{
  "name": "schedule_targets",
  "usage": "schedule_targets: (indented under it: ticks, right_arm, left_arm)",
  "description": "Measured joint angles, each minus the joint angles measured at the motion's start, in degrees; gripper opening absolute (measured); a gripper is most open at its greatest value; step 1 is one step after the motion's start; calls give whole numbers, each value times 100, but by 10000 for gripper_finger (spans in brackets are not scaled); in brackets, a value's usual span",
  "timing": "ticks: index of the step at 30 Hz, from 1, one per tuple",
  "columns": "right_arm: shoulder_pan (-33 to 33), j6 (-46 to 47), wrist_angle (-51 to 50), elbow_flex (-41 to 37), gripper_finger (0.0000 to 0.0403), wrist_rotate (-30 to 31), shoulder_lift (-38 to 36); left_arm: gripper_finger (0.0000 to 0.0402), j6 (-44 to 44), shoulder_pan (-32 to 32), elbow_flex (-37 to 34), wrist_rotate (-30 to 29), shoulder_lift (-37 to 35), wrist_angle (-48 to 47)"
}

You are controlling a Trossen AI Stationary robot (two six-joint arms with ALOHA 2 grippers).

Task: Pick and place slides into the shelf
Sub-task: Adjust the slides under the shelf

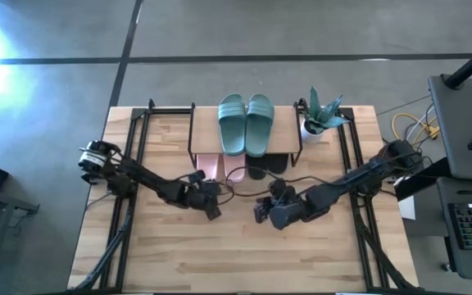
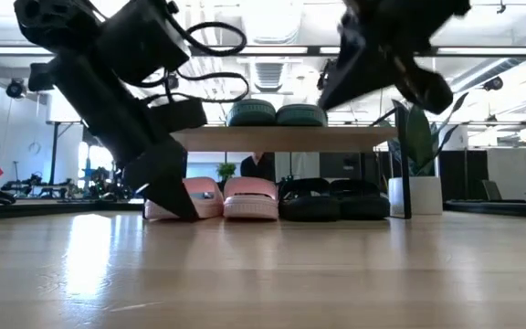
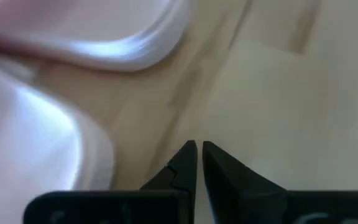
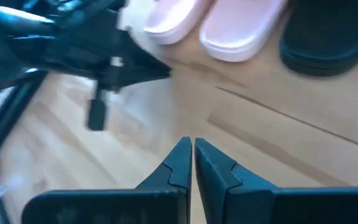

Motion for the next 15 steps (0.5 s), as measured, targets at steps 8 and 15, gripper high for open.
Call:
schedule_targets:
  ticks: [8,15]
  right_arm:
    - [-35,368,-700,535,13,0,-309]
    - [-70,-305,-774,760,13,209,-973]
  left_arm:
    - [12,355,346,-20,1580,-367,165]
    - [12,-9,328,-79,1978,-2285,-599]
